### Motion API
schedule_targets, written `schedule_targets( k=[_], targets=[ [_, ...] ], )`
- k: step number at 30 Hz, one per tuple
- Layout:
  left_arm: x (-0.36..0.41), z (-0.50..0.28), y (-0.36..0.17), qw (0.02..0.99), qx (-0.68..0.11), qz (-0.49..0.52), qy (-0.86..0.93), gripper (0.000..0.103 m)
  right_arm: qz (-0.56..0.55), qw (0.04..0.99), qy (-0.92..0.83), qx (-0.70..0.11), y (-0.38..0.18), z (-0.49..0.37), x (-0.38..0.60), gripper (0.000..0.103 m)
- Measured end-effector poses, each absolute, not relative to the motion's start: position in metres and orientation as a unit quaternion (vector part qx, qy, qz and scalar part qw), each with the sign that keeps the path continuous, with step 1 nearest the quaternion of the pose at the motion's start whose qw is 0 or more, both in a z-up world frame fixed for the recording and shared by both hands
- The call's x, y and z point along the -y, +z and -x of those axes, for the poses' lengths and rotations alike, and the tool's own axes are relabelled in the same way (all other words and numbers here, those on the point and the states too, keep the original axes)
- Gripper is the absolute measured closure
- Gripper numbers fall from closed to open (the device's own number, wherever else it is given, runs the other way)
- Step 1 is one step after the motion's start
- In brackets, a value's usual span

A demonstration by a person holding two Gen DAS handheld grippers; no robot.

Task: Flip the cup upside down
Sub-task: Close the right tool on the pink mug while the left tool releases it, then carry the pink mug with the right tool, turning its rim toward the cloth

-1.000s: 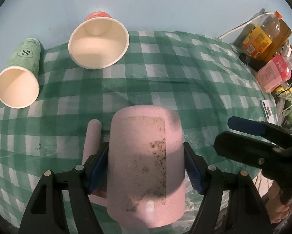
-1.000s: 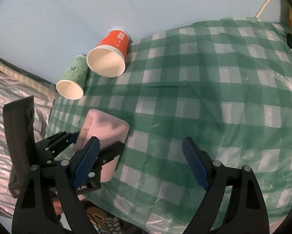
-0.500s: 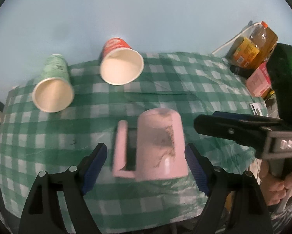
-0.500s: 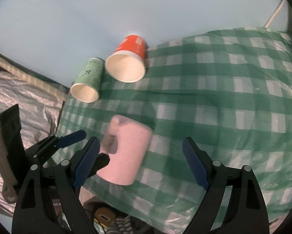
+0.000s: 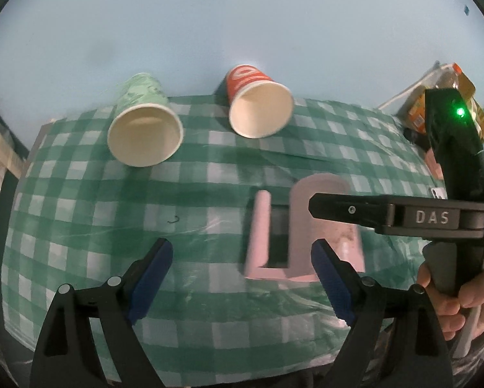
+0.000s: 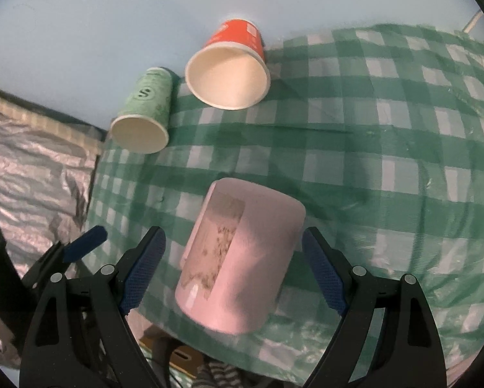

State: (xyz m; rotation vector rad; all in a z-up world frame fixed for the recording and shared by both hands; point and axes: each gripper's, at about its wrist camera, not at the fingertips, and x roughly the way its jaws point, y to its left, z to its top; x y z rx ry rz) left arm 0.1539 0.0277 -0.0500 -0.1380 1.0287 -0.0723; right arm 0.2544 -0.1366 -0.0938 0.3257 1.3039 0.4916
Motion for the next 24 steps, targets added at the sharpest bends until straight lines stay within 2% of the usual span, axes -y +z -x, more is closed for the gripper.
schedule_targets(
  k=[19,20,21,24],
  targets=[
    [-0.054,-0.163,-0.078,0.866,-0.481,0.131,-0.025,0.014,-0.138,0.734,0.194,-0.636,-0.126,-0.275,0.118,0.017],
    [-0.055,-0.163,-0.078,0.867,-0.480,0.133,-0.025,0.014,-0.137,0.735,0.195,-0.635,-0.125,-0.275,0.119,0.018],
    [-0.055,-0.163,-0.078,0.867,-0.480,0.133,-0.025,0.014,-0.136,0.736,0.195,-0.634,-0.125,-0.275,0.119,0.023],
    [-0.056,-0.163,-0.078,0.867,-0.478,0.137,-0.027,0.014,-0.139,0.733,0.200,-0.635,-0.124,-0.276,0.123,0.026]
  ],
)
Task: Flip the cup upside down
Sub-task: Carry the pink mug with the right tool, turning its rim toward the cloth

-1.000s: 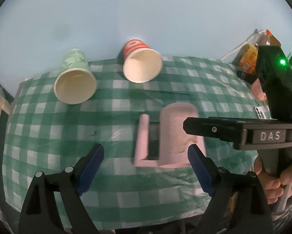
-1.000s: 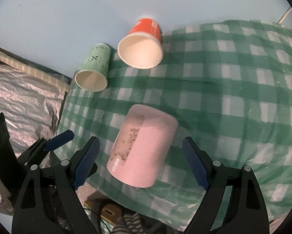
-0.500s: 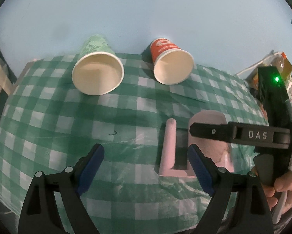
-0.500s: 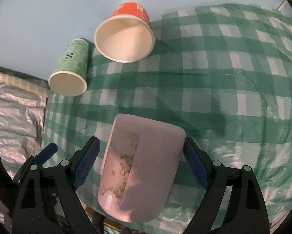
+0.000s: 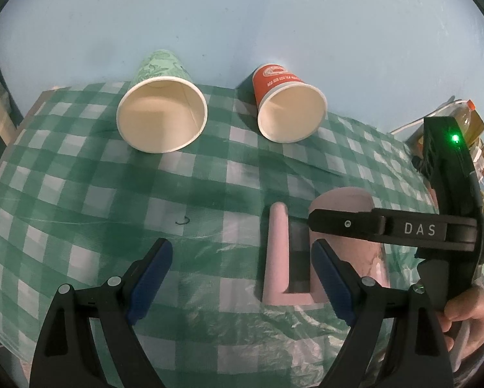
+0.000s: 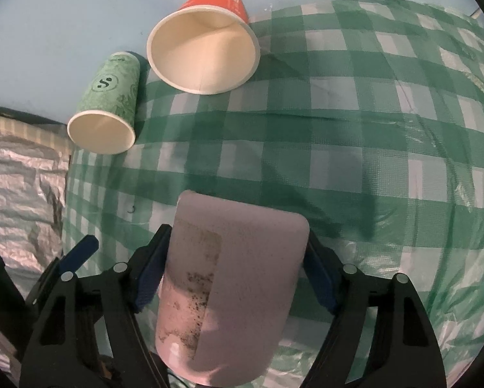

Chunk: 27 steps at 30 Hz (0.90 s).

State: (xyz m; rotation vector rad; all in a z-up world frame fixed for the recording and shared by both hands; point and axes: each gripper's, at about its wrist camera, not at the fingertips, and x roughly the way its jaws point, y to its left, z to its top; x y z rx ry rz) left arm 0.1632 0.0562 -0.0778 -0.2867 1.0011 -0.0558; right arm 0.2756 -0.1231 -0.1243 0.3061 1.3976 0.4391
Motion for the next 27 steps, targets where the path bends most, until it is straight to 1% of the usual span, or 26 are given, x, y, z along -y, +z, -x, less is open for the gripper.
schedule_targets(
  k=[6,13,23,27],
  targets=[
    [-0.059,-0.160,-0.069,0.875,-0.462,0.147,-0.023,0.014,-0.139,0.747,0.218,-0.612,-0.118,-0.271,0.126,0.029],
    [-0.060,-0.152,-0.064,0.877,-0.452,0.159,-0.027,0.014,-0.107,0.779,0.240,-0.569,-0.096,-0.253,0.123,0.030],
    [-0.072,-0.131,-0.063,0.889,-0.416,0.193,-0.011,0.014,-0.061,0.836,0.258,-0.480,-0.072,-0.220,0.125,0.030],
    [-0.071,-0.122,-0.064,0.894,-0.402,0.199,-0.002,0.014,-0.014,0.873,0.247,-0.420,-0.057,-0.203,0.122,0.030]
  ],
)
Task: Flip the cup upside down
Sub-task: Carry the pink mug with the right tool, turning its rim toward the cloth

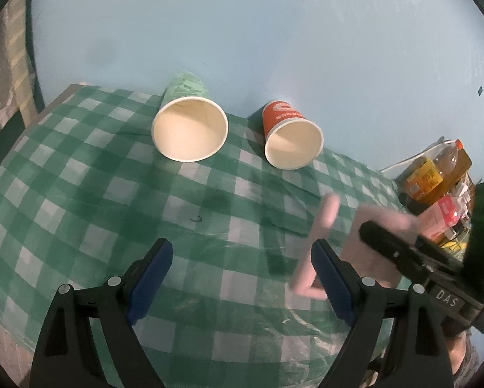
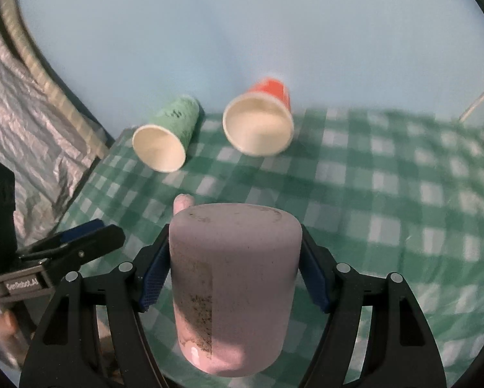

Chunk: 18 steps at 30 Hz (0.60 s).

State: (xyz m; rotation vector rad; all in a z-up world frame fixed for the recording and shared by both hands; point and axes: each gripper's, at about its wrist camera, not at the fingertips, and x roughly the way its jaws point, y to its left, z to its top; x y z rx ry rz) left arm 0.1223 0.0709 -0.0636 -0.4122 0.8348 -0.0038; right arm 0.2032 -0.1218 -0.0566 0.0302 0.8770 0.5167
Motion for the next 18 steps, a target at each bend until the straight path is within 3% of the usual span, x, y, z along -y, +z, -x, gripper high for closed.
schedule_targets(
  k=[10,18],
  targets=[
    [-0.058,-0.095,-0.063,0.914,-0.371,0.160,0.032,0.014,0.057,0.926,0.202,-0.314,-0.042,-0.185,0.112,0.030],
    [-0.058,-0.095,-0.086,0.907,-0.385,0.163,0.038,0.014,0.082,0.930,0.198,-0.297,-0.038,-0.195,0.096,0.030]
  ],
)
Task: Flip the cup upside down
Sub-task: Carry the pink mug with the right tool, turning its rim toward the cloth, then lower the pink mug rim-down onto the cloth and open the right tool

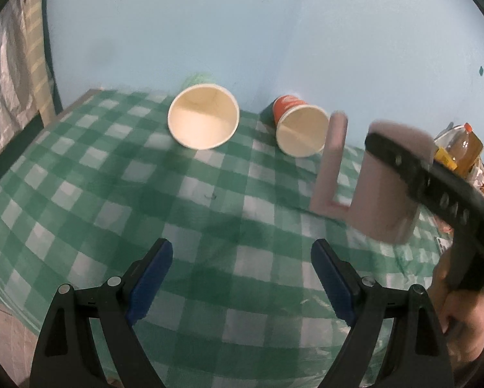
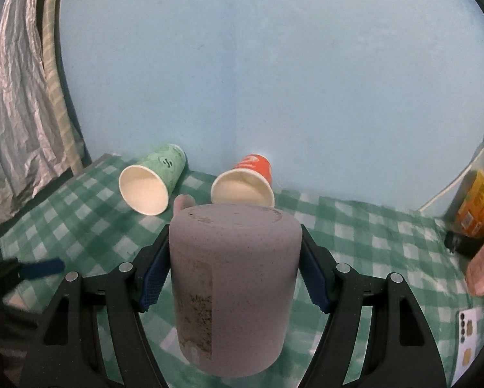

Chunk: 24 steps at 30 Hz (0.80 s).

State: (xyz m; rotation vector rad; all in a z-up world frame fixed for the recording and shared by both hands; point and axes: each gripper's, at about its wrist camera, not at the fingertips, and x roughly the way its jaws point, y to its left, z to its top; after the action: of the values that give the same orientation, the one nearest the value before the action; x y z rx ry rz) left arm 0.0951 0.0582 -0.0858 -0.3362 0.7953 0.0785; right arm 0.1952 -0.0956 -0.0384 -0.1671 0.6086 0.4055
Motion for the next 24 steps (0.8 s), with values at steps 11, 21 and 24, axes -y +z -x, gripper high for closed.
schedule_targets(
  k=[11,21,24],
  targets=[
    [-0.073,-0.095,-0.101,0.899,-0.395,0.182,0.053,0.014,0.119,0.922,0.197,-0.313,-0.064,-0.206,0.081,0.030],
    [-0.071,-0.092,-0.098,0.902,-0.389,0.180,0.052,0.014,0.122,0.923,0.201,-0.305,-0.072,-0.182,0.093,0.030],
    [-0.069,-0.090,-0.096,0.903,-0.387,0.178,0.053,0.014,0.114,0.922,0.204,-0.308,-0.076,-0.178,0.096,0.031]
  ],
)
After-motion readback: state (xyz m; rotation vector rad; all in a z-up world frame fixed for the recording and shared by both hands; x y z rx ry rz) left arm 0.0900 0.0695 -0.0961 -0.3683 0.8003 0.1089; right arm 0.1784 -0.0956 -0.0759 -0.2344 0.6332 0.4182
